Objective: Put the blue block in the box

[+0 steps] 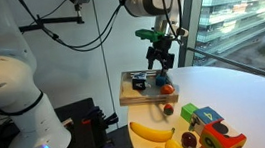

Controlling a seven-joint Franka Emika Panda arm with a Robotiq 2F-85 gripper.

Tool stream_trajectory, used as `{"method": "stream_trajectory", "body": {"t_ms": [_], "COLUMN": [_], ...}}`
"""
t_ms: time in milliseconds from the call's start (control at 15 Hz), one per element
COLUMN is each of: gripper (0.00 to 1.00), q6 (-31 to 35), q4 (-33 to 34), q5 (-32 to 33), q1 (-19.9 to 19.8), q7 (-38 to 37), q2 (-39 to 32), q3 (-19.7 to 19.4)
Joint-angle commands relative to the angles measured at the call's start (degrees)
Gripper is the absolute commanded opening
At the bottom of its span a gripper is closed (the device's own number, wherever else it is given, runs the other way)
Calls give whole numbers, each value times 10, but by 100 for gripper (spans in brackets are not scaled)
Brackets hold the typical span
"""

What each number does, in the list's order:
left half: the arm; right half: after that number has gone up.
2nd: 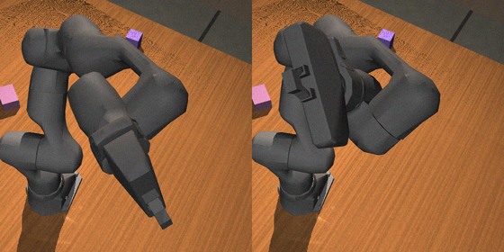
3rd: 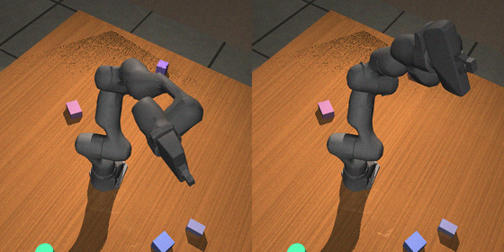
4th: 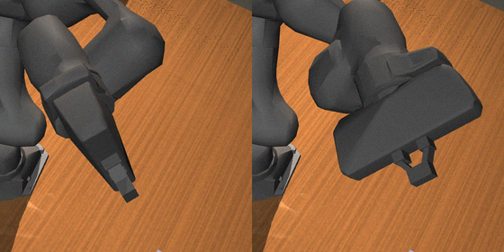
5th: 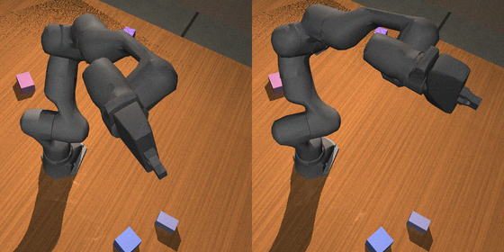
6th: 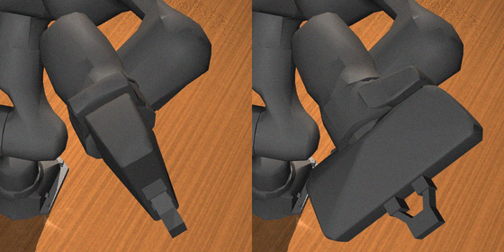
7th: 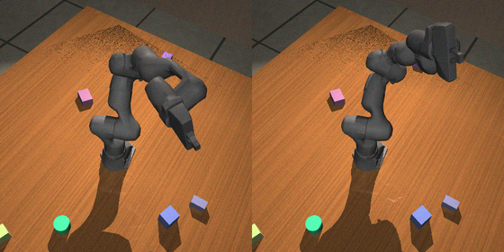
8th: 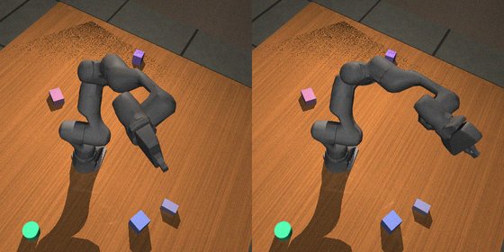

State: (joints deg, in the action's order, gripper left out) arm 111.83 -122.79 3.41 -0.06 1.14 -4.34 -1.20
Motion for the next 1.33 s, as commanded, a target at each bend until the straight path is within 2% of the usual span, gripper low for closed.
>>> {"method": "stream_trajectory", "body": {"t_ms": [0,333,800,1267], "gripper": [100,100,100,100], "q6": [-47,-92,-82,-87], "q4": [-8,-14,-36,-30], "q5": [-4,-2,1,-1], "q1": [-5,-6,-8,-5], "q7": [15,11,6,1], "q2": [45,99,162,154], "q3": [0,-2,-6,-5]}}
